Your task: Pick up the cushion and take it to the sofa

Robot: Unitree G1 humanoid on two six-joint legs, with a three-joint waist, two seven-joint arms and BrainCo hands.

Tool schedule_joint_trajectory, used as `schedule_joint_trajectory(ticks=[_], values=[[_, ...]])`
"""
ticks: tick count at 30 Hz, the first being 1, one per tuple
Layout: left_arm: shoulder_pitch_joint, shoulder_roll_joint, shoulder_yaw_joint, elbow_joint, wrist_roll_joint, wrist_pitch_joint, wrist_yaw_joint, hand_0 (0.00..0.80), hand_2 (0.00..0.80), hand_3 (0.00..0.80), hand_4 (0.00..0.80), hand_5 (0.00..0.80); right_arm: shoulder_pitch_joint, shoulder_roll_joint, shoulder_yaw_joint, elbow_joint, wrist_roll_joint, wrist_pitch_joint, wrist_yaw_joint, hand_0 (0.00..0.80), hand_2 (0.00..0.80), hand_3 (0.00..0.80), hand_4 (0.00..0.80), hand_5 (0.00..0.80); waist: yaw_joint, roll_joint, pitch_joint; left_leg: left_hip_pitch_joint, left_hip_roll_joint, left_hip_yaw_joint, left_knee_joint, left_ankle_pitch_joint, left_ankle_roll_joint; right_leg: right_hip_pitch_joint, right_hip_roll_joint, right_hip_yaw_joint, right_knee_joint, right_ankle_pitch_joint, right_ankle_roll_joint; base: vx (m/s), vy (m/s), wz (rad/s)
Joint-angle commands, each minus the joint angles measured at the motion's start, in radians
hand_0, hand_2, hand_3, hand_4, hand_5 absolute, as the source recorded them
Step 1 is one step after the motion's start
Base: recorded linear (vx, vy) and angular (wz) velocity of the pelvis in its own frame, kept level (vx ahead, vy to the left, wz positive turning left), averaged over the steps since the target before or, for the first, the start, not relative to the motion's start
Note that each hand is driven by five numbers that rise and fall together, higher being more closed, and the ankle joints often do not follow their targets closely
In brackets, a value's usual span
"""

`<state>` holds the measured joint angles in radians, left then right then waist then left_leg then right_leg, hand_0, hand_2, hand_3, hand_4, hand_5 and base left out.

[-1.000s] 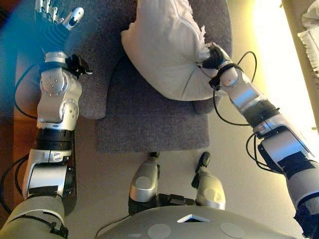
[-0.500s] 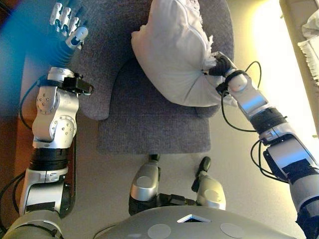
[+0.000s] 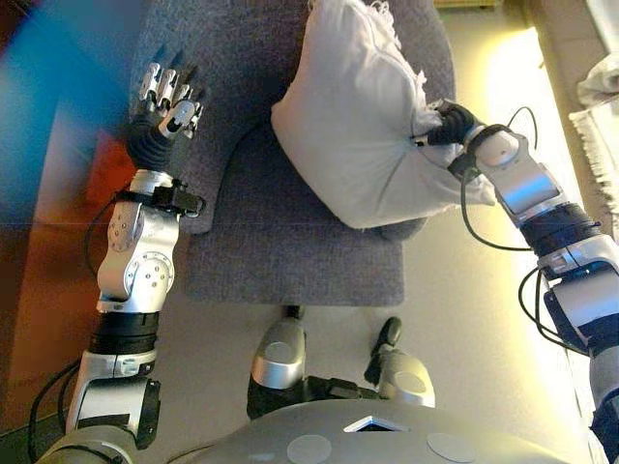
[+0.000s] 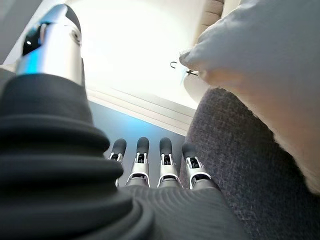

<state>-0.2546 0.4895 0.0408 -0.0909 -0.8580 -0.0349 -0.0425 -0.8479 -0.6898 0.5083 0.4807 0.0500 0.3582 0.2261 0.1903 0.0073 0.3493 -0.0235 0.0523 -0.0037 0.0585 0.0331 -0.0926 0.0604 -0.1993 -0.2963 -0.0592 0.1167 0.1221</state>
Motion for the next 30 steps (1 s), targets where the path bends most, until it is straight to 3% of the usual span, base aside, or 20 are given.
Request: schedule_joint_trajectory(ticks=[1, 11, 16, 23, 24, 25, 30], values=[[0.07, 0.02, -0.053, -0.037, -0.01, -0.039, -0.009, 0.0, 0.0, 0.0, 0.0, 0.0, -0.115, -0.109, -0.009, -0.049, -0.024, -0.016, 0.022, 0.8, 0.8, 0.8, 0.8, 0.8, 0.03, -0.057, -0.122, -0.004, 0.01, 0.033, 0.109, -0.095, 0.009, 0.003, -0.026, -0.045, 0.097, -0.096, 0.005, 0.078, 0.004, 0.02], [0.118, 0.012, -0.075, -0.035, -0.004, 0.005, -0.035, 0.0, 0.0, 0.0, 0.0, 0.0, -0.15, -0.085, 0.048, 0.03, -0.01, 0.037, 0.106, 0.8, 0.8, 0.8, 0.8, 0.8, 0.065, -0.097, -0.147, 0.025, 0.023, 0.04, 0.112, -0.101, 0.009, 0.051, -0.011, -0.062, 0.082, -0.097, -0.001, 0.071, -0.013, 0.04], [0.086, 0.023, -0.104, -0.039, -0.002, 0.011, -0.034, 0.0, 0.0, 0.0, 0.0, 0.0, -0.192, -0.041, 0.098, 0.139, 0.001, 0.033, 0.083, 0.8, 0.8, 0.8, 0.8, 0.8, 0.088, -0.104, -0.128, 0.009, 0.031, 0.028, 0.122, -0.098, 0.006, 0.052, -0.005, -0.071, 0.078, -0.093, -0.003, -0.019, -0.048, 0.05], [0.018, 0.04, -0.139, -0.042, -0.022, -0.036, -0.032, 0.0, 0.0, 0.0, 0.0, 0.0, -0.237, 0.007, 0.124, 0.205, 0.045, 0.023, -0.013, 0.8, 0.8, 0.8, 0.8, 0.8, 0.102, -0.087, -0.069, -0.056, 0.03, -0.002, 0.146, -0.093, 0.003, 0.012, -0.009, -0.086, 0.086, -0.085, -0.002, -0.127, -0.033, 0.07], [0.01, 0.041, -0.141, -0.045, -0.022, -0.042, -0.03, 0.0, 0.0, 0.0, 0.0, 0.0, -0.242, 0.012, 0.119, 0.212, 0.056, 0.02, -0.039, 0.307, 0.307, 0.307, 0.307, 0.307, 0.103, -0.085, -0.06, -0.064, 0.03, -0.006, 0.15, -0.093, 0.003, 0.006, -0.008, -0.086, 0.086, -0.084, -0.003, -0.11, -0.024, 0.14], [0.003, 0.043, -0.144, -0.047, -0.022, -0.049, -0.029, 0.0, 0.0, 0.0, 0.0, 0.0, -0.248, 0.015, 0.109, 0.22, 0.075, 0.02, -0.07, 0.0, 0.0, 0.0, 0.0, 0.0, 0.103, -0.083, -0.052, -0.074, 0.03, -0.009, 0.154, -0.093, 0.003, 0.001, -0.007, -0.086, 0.086, -0.083, -0.003, -0.103, -0.025, 0.09], [-0.024, 0.05, -0.146, -0.05, -0.023, -0.07, -0.029, 0.0, 0.0, 0.0, 0.0, 0.0, -0.282, 0.021, 0.083, 0.271, 0.116, 0.008, -0.152, 0.0, 0.0, 0.0, 0.0, 0.0, 0.103, -0.075, -0.027, -0.107, 0.025, -0.013, 0.151, -0.086, 0.003, -0.029, -0.001, -0.084, 0.082, -0.076, -0.002, -0.106, -0.005, 0.01]])
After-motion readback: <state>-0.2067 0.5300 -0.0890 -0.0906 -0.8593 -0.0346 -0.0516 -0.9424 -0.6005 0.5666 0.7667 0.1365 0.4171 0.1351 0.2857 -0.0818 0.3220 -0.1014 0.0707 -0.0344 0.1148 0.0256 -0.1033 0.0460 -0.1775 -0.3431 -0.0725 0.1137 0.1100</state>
